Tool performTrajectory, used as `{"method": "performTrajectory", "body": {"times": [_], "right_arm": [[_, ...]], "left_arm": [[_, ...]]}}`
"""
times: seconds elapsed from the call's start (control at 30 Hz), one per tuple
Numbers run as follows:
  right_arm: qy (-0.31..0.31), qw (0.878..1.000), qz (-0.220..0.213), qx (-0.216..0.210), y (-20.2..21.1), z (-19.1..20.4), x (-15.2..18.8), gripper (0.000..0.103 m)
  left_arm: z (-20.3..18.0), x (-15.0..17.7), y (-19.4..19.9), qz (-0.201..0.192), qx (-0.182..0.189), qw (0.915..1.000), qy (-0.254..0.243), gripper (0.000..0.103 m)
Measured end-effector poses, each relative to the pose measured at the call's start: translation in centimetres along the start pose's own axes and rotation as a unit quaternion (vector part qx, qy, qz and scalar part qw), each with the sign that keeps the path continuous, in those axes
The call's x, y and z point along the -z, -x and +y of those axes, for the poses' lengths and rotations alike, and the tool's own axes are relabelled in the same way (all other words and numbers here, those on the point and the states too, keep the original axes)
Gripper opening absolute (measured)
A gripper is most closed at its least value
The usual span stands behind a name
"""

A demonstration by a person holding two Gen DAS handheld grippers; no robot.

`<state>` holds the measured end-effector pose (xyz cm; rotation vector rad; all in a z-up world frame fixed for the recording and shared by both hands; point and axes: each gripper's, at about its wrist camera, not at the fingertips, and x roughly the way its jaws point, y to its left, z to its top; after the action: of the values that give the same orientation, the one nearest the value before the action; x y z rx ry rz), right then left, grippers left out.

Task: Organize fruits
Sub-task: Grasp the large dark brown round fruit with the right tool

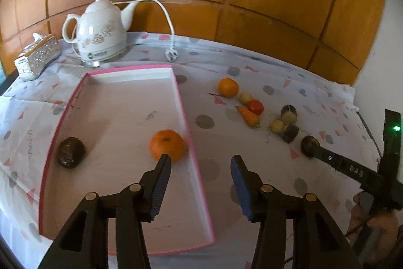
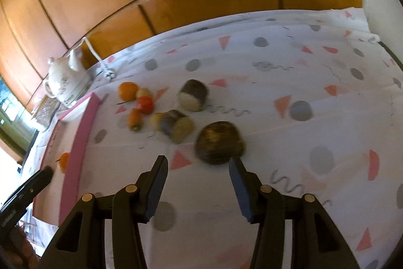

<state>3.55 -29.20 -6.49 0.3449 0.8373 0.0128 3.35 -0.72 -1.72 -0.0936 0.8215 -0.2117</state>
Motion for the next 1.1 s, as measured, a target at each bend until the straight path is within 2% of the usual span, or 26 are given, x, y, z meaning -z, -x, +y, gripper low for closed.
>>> {"method": "performTrajectory", "body": {"times": [0.27, 0.37, 0.63, 0.73, 0.8, 0.87, 1.1], "right_arm": [[0.001, 1.000, 0.007, 0.010, -1.0, -0.7, -0.4, 0.052], [0.014, 1.000, 0.007, 0.019, -1.4, -0.6, -0.7, 0.058], [0.058, 0.998, 0.015, 0.036, -3.2, 0.5, -1.7, 0.059], [0.073, 0.996, 0.021, 0.046, -3.9, 0.7, -1.7, 0.059], [0.086, 0.994, 0.019, 0.063, -4.2, 0.8, -1.7, 0.051], [0.092, 0.993, 0.008, 0.077, -4.0, 0.6, -1.5, 0.051], [0.081, 0.994, -0.003, 0.070, -3.8, -0.4, -1.4, 0.051]], "left_arm": [[-1.5, 0.1, -0.9, 0.014, 0.012, 0.9997, -0.017, 0.051], [-2.1, 0.1, -1.3, 0.020, 0.017, 0.9994, -0.023, 0.051], [-3.0, -0.2, -2.3, 0.030, 0.026, 0.9989, -0.027, 0.054], [-3.2, -0.5, -2.8, 0.036, 0.030, 0.9986, -0.024, 0.054], [-3.3, -0.6, -3.1, 0.039, 0.032, 0.9985, -0.022, 0.054], [-3.5, -0.9, -3.5, 0.041, 0.034, 0.9984, -0.021, 0.054], [-4.5, -2.3, -5.5, 0.056, 0.042, 0.9975, -0.010, 0.054]]}}
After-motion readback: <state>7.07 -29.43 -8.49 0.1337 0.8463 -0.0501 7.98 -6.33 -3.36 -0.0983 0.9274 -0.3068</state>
